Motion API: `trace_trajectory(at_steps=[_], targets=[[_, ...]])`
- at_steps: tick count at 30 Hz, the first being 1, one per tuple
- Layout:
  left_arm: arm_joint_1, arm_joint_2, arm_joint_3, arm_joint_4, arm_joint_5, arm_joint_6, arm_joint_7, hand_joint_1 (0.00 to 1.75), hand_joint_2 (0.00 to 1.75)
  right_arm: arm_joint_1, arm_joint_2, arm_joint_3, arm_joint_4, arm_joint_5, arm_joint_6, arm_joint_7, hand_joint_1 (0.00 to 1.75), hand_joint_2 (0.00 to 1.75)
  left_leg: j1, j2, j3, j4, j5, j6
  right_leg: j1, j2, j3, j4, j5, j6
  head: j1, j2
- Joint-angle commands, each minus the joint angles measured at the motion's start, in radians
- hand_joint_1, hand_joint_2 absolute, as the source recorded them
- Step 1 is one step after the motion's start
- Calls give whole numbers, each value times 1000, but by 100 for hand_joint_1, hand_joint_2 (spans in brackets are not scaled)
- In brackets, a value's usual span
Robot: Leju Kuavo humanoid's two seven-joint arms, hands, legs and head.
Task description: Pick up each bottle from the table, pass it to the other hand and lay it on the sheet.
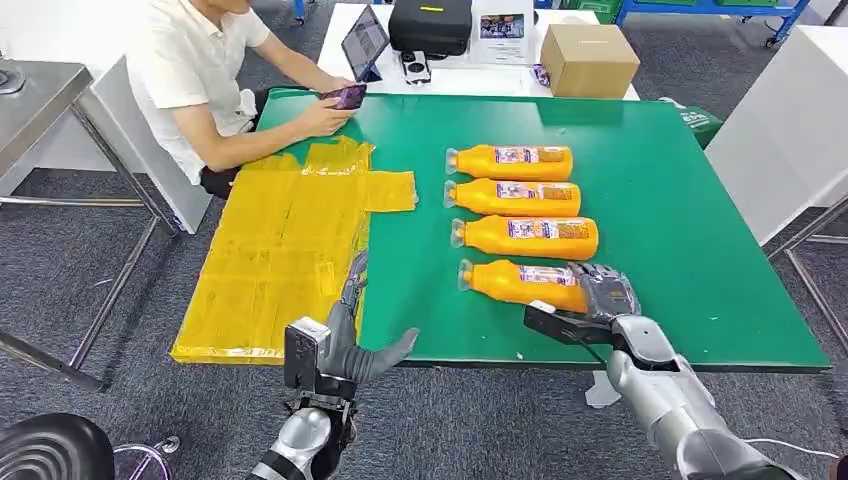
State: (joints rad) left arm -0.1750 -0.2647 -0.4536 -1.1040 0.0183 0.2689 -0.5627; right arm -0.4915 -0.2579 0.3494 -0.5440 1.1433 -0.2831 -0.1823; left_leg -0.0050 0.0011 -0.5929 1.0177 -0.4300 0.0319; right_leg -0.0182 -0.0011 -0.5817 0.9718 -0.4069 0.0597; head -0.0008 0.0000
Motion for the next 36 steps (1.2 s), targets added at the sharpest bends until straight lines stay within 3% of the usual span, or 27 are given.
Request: trace_trajectory(at_steps=[1, 5, 6, 8, 11, 12, 16, 24, 30, 36], targets=[[-11, 30, -15, 15, -4, -3, 0, 0, 175, 141, 20, -86, 16, -181, 85, -131, 175, 175, 2, -6, 1, -3, 1, -2, 2, -6, 4, -4, -1, -2, 0, 0], [10, 17, 20, -17, 35, 18, -4, 0, 175, 202, 84, -200, -128, -412, 150, -261, 175, 175, 3, -7, 2, -4, 1, -2, 3, -7, 5, -6, -1, -2, 0, 0], [22, 1, 49, -28, 105, 1, 18, 0, 175, 223, 100, -214, -188, -464, 175, -280, 175, 175, 3, -2, 5, -1, -2, 0, 2, -2, 7, -3, -2, 0, 0, 0], [49, -11, 100, -45, 419, -218, 188, 0, 175, 234, 130, -209, -270, -537, 209, -309, 175, 175, 4, 3, 4, -2, -4, -2, 3, 3, 10, -4, 0, -1, 1, 0], [61, 21, 61, -52, 501, -208, 177, 0, 175, 243, 162, -169, -383, -629, 232, -301, 175, 175, 3, 10, 6, -2, -6, -4, 3, 8, 16, -2, 0, -2, 1, 0], [72, 33, 39, -63, 568, -282, 222, 0, 175, 243, 202, -173, -428, -691, 250, -343, 175, 175, 2, 10, 5, -2, -6, -4, 3, 8, 14, -1, 0, -3, -1, 0], [93, 59, -13, -122, 617, -286, 214, 0, 175, 238, 246, -132, -438, -780, 212, -255, 175, 175, 5, 9, 0, -1, -4, -4, 5, 8, 9, -1, 0, -3, 0, 0], [95, 70, -28, -147, 642, -267, 228, 0, 175, 213, 285, -103, -338, -796, 170, -291, 175, 175, 6, 5, -8, -2, -3, -6, 5, 4, 3, 0, 0, -4, 0, 0], [50, 73, -81, -119, 634, -313, 222, 0, 175, 137, 346, 15, -242, -756, 171, -278, 175, 175, 6, 5, -15, -1, -2, -6, 4, 6, -3, 1, 1, -4, 0, 0], [-9, 42, -70, -25, 537, -131, 192, 0, 175, 126, 394, 158, -247, -702, 121, -287, 175, 175, 6, 3, -16, -1, -2, -6, 5, 4, -6, 1, 0, -4, 0, 0]])
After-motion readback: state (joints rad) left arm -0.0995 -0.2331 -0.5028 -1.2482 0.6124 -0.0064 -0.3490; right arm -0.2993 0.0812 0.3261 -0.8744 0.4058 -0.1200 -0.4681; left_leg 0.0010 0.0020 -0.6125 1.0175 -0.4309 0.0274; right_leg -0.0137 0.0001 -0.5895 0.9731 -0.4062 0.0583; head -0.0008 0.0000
